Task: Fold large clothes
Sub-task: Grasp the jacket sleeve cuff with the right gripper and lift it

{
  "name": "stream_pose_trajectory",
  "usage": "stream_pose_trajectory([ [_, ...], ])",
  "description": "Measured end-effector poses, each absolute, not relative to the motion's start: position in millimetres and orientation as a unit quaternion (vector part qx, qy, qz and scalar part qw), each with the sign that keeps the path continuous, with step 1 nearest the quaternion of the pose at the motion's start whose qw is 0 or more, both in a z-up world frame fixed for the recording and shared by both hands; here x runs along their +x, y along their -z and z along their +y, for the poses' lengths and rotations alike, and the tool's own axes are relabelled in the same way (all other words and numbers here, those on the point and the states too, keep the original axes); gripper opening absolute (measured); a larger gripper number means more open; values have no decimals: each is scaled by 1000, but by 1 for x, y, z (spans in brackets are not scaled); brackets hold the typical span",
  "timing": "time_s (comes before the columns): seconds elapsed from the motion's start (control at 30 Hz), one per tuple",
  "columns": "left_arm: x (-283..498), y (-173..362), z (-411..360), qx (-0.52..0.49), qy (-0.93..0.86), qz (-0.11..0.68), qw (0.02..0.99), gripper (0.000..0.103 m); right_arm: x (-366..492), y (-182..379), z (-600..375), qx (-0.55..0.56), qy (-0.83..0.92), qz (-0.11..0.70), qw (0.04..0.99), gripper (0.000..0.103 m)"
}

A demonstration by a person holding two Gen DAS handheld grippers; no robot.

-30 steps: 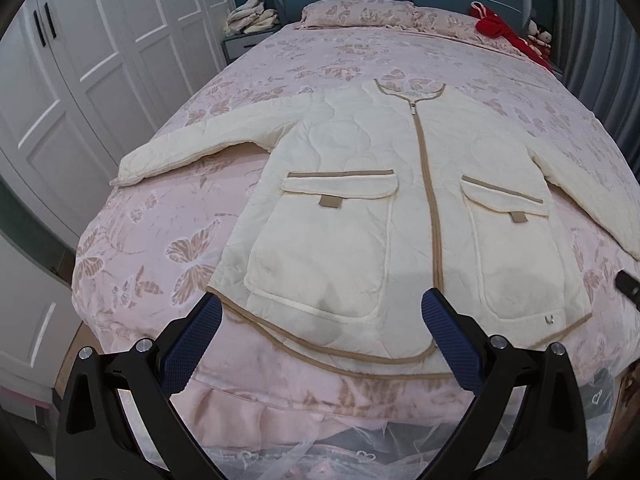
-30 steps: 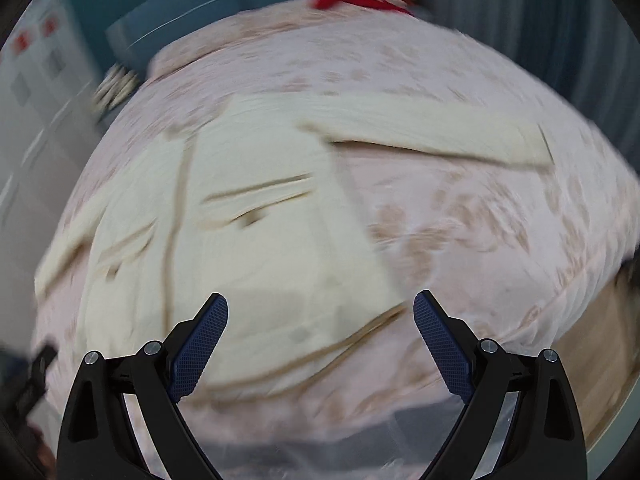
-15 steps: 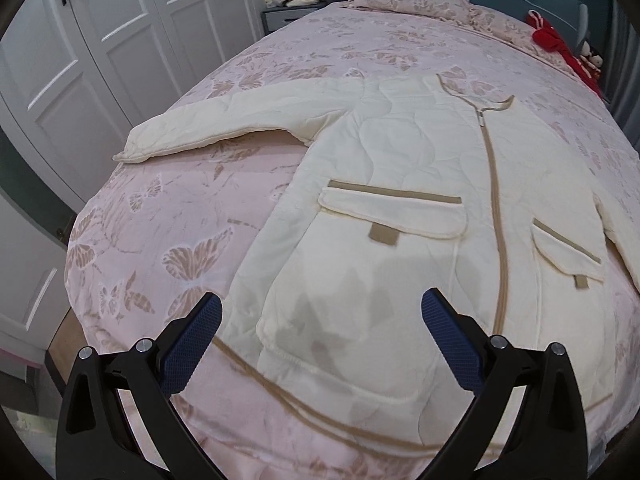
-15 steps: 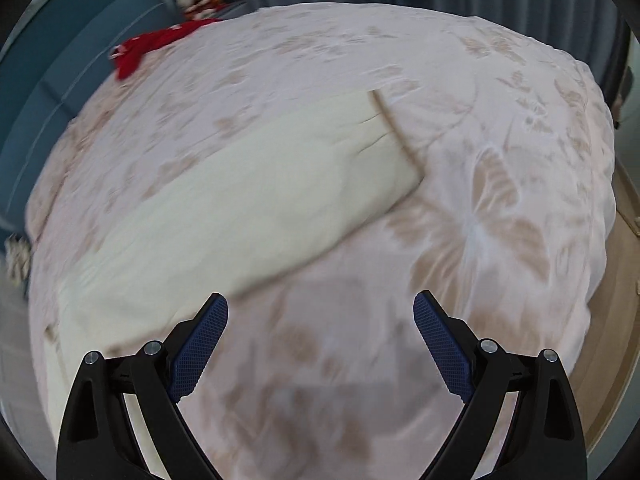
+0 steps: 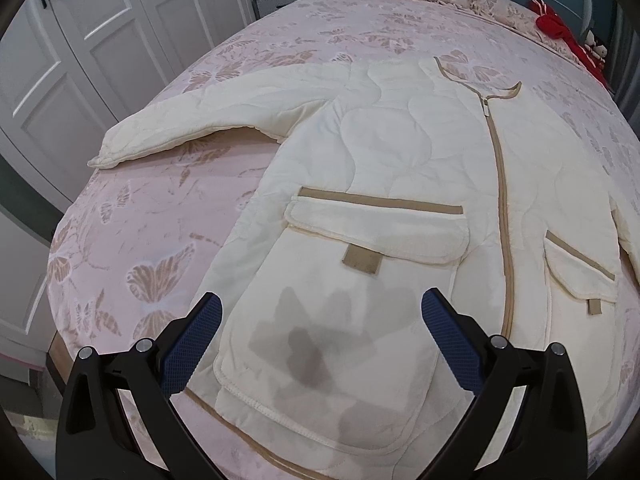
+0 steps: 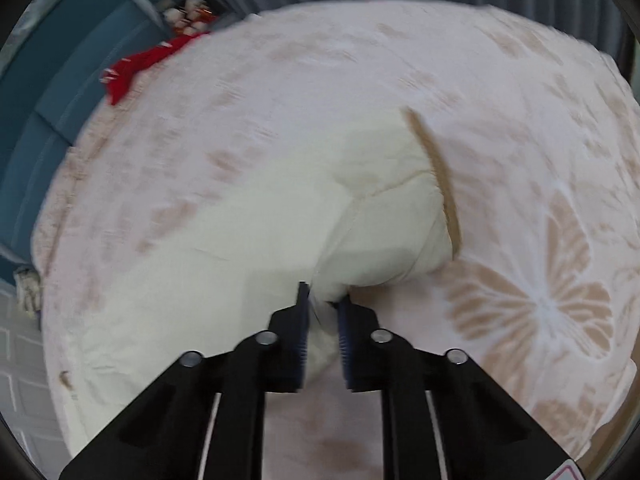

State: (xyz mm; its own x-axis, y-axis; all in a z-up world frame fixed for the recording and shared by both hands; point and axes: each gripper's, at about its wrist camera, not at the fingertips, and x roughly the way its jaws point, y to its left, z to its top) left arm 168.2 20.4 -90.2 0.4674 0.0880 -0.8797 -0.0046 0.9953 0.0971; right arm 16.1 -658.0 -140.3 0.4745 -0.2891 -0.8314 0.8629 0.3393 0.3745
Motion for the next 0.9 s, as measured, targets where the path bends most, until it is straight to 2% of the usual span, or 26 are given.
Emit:
stream_pose_trajectory([
  [0.13,175,89,30,20,-29,515,856,98,71,66,-609,377,302,301,822,10],
  [0.23,179,88,39,5,-31,515,857,98,134,3,-535,315,197,291,882,10],
  [0.4,180,83,65,-18,-40,510,859,98,221,-46,-400,229,44,304,924,10],
  [0.63,181,83,118,-44,-71,508,857,98,298,-23,-231,170,-106,373,906,10],
  [0.8,184,88,142,-61,-80,509,855,98,323,38,-139,120,-142,440,879,11],
  [0.9,187,89,146,-73,-69,506,857,98,329,77,-108,96,-146,478,861,18],
])
